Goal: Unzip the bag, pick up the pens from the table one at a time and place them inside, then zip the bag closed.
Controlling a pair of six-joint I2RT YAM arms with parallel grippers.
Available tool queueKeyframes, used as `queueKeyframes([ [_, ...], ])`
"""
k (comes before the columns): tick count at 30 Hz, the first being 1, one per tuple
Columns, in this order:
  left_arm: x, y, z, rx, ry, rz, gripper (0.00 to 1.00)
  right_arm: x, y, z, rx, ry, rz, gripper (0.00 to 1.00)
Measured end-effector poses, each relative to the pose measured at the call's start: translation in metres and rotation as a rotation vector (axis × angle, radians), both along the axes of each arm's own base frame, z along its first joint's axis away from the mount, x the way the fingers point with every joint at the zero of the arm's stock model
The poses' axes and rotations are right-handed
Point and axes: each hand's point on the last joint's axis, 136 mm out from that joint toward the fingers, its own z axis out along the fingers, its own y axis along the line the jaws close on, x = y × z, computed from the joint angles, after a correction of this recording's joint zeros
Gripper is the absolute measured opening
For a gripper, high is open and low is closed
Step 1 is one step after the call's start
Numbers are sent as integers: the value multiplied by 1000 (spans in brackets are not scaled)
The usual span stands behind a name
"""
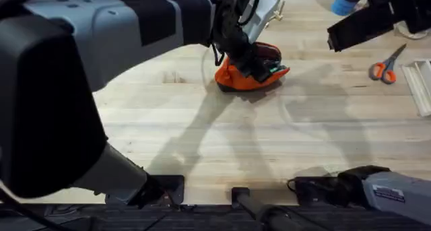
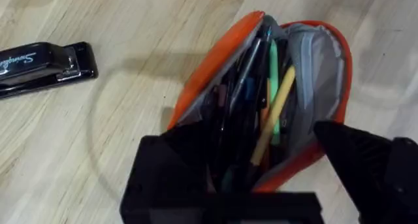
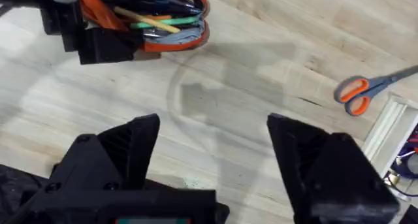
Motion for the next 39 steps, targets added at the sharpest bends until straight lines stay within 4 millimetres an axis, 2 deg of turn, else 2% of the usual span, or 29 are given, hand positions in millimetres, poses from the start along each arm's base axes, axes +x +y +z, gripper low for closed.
queueKeyframes([
  [8,1,-6,14,-38,-17,-14,995,0,0,0,0,0,0,996],
  [9,0,-5,41,-73,-71,-16,995,0,0,0,0,0,0,996],
  [15,-5,-2,95,-139,-183,-21,994,0,0,0,0,0,0,996],
  [19,-7,2,116,-161,-229,-19,995,0,0,0,0,0,0,996],
  [23,-10,18,116,-134,-211,-3,995,0,0,0,0,0,0,996],
  [28,-10,46,106,-86,-153,53,995,0,0,0,0,0,0,996],
  [32,-11,70,107,-64,-126,106,995,0,0,0,0,0,0,996],
  [39,-31,99,111,-9,-98,106,995,0,0,0,0,0,0,995],
])
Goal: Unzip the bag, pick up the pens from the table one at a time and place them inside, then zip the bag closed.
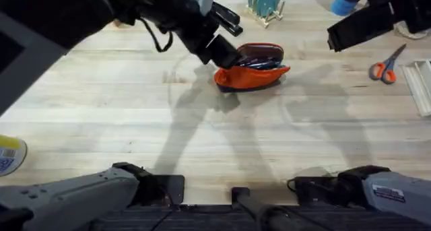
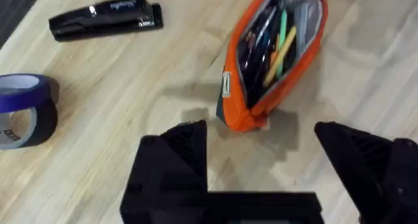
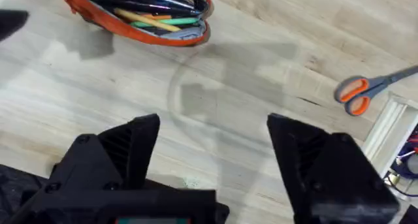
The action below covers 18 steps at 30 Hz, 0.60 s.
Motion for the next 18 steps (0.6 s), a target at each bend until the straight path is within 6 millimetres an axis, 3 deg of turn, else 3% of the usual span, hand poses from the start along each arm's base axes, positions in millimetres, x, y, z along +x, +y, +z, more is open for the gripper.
queueKeyframes([
  [11,-25,32,-9,72,84,-1,995,0,0,0,0,0,0,996],
  [18,-35,45,2,80,62,5,995,0,0,0,0,0,0,996],
])
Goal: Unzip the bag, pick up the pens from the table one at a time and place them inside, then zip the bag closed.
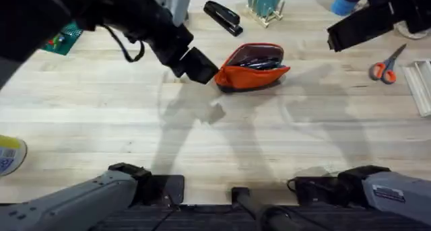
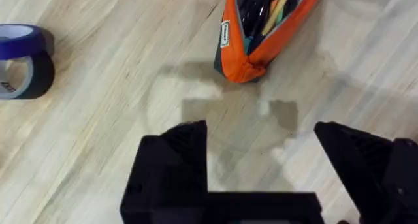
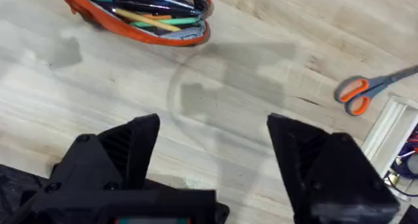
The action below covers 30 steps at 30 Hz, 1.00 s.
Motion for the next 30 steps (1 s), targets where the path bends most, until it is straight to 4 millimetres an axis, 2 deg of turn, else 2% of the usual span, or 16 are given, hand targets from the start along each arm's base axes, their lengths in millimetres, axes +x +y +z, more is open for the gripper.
queueKeyframes([
  [8,-14,4,14,-11,-98,-26,995,0,0,0,0,0,0,996],
  [18,-41,10,-25,-49,-136,-43,995,1,0,0,1,-4,0,996],
  [23,-41,10,-32,-146,-136,-32,995,1,0,0,1,-4,0,996],
  [30,-34,22,-40,-264,-119,22,995,1,0,0,0,-2,0,996],
])
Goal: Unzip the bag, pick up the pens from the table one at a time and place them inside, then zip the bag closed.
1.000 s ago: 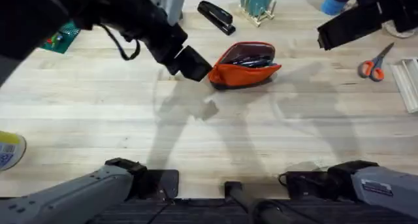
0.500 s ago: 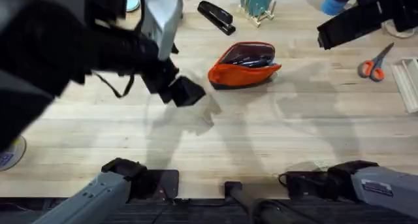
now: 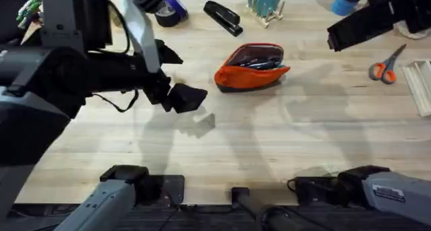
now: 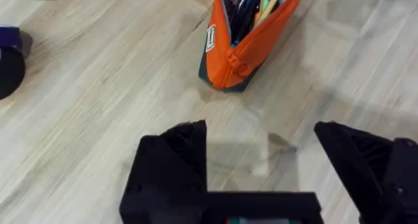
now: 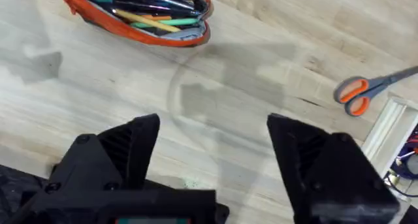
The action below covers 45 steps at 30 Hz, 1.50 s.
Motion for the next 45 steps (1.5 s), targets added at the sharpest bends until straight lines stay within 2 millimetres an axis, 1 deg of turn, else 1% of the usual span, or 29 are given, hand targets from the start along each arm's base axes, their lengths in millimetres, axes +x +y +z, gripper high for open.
queueKeyframes([
  [7,-5,0,3,-69,-23,-55,993,0,0,0,0,0,0,996],
  [11,-9,0,-3,-73,-41,-97,993,0,0,0,0,0,0,996],
  [20,-3,5,-3,0,-171,-180,993,0,0,0,0,-1,0,995],
  [26,-1,9,-6,42,-187,-182,993,0,2,0,11,1,5,996],
  [34,7,15,-7,91,-215,-162,993,-5,29,2,157,29,70,996],
  [38,8,17,-8,103,-214,-156,994,-4,40,-2,193,57,84,996],
  [42,8,18,-8,111,-220,-158,994,-1,56,-3,221,64,106,996],
  [45,10,18,-9,116,-226,-165,992,-3,71,-2,241,62,123,996],
])
